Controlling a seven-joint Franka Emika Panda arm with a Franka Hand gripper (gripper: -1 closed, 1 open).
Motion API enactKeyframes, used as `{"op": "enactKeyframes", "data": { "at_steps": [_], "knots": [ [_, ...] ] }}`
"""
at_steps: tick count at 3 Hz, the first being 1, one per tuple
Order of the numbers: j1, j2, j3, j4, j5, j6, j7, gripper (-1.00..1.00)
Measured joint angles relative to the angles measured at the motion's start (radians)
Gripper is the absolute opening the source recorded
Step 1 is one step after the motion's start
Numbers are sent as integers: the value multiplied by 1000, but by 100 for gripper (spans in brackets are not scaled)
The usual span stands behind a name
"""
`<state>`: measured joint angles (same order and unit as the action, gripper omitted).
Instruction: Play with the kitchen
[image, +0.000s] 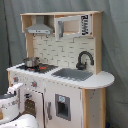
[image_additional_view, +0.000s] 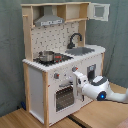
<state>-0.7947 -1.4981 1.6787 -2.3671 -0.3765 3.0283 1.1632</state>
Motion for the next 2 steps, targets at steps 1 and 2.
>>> {"op": "enactKeyframes", "data": {
  "at_steps": [1, 2],
  "knots": [
    [53, 1, 12, 0, 0, -92, 40, -100],
    [107, 3, 23, 1, 0, -173, 63, -100]
  ]
}}
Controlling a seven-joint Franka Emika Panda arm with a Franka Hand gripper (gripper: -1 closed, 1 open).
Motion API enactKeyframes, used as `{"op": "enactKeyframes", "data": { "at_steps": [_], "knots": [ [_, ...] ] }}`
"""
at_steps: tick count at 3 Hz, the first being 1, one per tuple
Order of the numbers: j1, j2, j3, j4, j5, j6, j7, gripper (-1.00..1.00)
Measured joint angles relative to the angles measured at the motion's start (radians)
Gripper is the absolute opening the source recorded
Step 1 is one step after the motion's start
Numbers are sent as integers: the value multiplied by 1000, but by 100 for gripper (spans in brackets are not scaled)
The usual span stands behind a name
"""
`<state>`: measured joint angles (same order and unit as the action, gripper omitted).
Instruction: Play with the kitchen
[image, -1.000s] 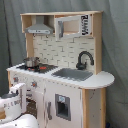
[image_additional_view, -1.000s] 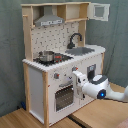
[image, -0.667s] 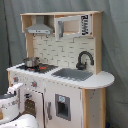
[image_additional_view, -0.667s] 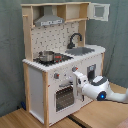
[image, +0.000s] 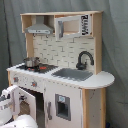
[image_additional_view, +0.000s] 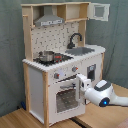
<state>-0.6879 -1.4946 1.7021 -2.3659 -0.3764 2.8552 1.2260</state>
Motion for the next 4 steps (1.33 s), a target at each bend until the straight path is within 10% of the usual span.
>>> {"op": "enactKeyframes", "data": {
  "at_steps": [4],
  "knots": [
    [85, 39, 51, 133, 32, -373, 0, -100]
  ]
}}
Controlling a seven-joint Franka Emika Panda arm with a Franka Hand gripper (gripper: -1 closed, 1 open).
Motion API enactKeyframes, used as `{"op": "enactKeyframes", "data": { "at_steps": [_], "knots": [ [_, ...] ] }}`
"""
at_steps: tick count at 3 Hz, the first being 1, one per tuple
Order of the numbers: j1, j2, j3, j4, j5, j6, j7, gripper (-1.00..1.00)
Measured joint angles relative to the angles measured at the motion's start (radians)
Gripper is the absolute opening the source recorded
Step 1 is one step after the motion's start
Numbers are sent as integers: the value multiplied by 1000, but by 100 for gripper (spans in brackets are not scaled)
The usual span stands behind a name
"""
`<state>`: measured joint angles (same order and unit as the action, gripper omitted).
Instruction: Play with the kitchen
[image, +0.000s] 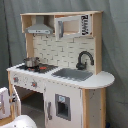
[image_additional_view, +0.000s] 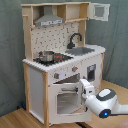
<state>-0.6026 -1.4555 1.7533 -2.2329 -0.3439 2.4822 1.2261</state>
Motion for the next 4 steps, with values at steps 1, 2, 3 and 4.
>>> {"op": "enactKeyframes", "data": {
  "at_steps": [1, 2, 3, 4],
  "knots": [
    [1, 0, 8, 53, 35, -87, -20, -100],
    [-1, 0, 13, 107, 68, -161, -48, -100],
    [1, 0, 14, 119, 78, -199, -61, -100],
    [5, 0, 14, 119, 80, -209, -61, 100]
  ]
}}
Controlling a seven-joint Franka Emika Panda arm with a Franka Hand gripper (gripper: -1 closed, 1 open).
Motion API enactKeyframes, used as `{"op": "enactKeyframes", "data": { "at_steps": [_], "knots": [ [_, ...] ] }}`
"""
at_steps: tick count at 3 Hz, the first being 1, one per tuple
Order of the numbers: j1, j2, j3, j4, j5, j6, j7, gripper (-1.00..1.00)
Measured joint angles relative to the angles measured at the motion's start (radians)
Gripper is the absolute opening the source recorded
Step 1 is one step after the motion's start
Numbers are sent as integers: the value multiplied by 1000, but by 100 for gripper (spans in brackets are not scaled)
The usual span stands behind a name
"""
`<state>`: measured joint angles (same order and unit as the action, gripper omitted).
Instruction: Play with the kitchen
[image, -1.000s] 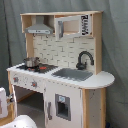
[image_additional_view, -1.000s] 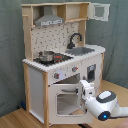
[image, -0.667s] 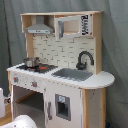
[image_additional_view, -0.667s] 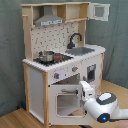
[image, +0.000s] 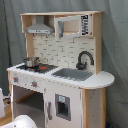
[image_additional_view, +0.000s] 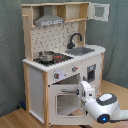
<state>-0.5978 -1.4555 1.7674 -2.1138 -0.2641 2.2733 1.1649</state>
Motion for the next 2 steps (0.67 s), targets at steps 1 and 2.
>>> {"op": "enactKeyframes", "data": {
  "at_steps": [1, 2],
  "knots": [
    [22, 0, 2, 0, 9, -46, 0, 100],
    [69, 0, 2, 1, 18, -131, -32, 100]
  ]
}}
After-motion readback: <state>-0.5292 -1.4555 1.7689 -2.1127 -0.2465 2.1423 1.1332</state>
